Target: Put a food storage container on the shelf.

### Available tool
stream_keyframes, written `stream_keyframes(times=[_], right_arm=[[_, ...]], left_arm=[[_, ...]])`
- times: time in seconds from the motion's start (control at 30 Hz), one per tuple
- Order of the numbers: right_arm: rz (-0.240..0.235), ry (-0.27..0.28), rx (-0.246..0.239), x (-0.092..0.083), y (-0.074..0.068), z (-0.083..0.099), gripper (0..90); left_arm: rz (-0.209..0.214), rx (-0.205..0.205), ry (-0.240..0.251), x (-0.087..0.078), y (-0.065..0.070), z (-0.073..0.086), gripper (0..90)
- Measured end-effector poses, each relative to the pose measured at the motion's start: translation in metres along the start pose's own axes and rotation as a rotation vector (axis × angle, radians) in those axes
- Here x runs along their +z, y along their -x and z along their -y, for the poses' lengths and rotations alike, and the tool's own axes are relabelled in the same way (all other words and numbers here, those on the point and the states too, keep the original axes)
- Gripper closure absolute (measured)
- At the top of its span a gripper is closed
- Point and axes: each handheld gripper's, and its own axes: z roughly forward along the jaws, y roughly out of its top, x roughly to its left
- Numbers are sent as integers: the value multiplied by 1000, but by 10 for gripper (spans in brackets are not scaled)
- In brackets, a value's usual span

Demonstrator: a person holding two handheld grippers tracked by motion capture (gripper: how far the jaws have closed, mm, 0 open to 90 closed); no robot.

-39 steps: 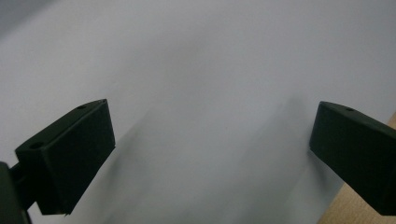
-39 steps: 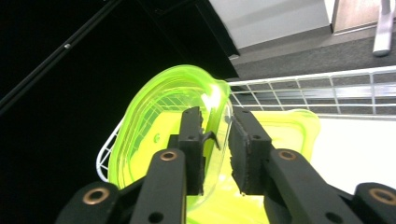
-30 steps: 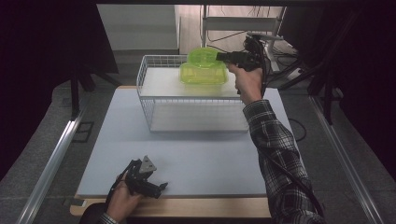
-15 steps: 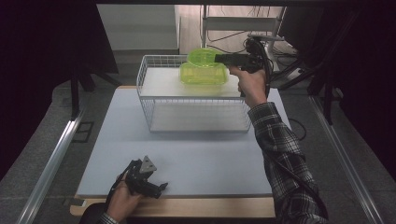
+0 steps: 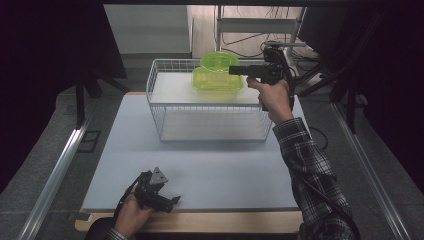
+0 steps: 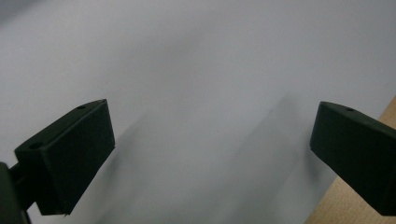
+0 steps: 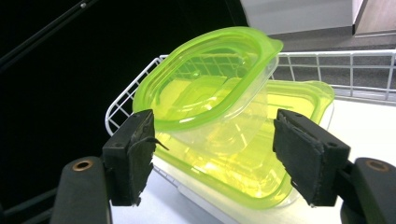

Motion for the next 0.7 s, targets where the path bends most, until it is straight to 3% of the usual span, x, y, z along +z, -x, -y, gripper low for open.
stream_keyframes(times=[0.3, 0.7], right_arm=[[-16, -18, -41, -8, -2, 11, 249], [-1, -61, -124, -15, 3, 42, 164]], left_arm=[[-3, -1, 1, 0, 0, 0, 0], [-5, 1, 1, 0, 0, 0, 0]])
